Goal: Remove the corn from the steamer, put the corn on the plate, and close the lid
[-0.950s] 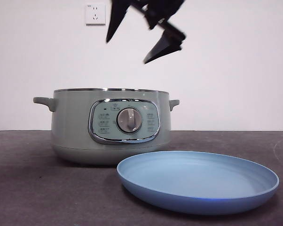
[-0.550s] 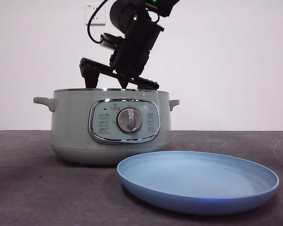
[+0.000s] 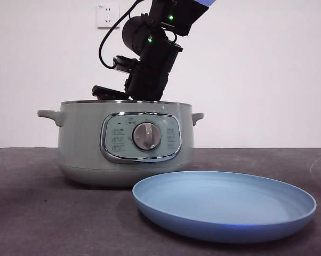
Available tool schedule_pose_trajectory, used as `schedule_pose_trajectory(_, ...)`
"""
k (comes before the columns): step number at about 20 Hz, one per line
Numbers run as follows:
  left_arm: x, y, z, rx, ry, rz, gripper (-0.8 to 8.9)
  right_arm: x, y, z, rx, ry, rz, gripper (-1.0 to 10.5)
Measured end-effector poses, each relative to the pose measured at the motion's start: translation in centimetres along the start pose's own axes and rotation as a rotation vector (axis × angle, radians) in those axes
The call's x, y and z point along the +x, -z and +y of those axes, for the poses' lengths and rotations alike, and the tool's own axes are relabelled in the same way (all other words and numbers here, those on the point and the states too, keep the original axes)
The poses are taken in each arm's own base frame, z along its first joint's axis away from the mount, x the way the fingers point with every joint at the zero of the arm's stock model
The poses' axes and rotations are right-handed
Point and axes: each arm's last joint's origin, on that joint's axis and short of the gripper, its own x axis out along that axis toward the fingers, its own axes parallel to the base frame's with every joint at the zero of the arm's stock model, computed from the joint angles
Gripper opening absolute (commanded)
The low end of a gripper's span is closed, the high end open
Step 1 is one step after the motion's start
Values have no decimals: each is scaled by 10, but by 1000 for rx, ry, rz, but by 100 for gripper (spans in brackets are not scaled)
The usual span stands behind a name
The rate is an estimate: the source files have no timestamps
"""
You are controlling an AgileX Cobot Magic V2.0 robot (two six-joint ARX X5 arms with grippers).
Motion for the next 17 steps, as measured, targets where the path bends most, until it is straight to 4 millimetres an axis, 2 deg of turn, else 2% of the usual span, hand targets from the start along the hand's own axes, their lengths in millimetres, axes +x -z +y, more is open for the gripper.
schedule_pose_trajectory(2,0,0,0,0,0,0,-8,0,0,0,0,4,0,338)
schedule_pose_trajectory(5,0,0,0,0,0,1,-8,5,4,-1,0,8,30,319)
schedule_pose_trajectory(7,0,0,0,-1,1,4,-8,8,5,0,-2,11,37,104)
schedule_pose_trajectory(9,0,0,0,-1,1,4,-8,10,4,0,-2,8,23,-17)
schedule_pose_trajectory(13,0,0,0,-1,0,0,-8,8,3,0,-3,5,14,-12)
schedule_pose_trajectory(15,0,-1,0,0,-2,-12,-8,-14,-5,3,-20,-4,-33,-12)
schedule_pose_trajectory(17,0,-3,0,2,-3,-31,-8,-79,-23,8,-36,-26,-165,-13)
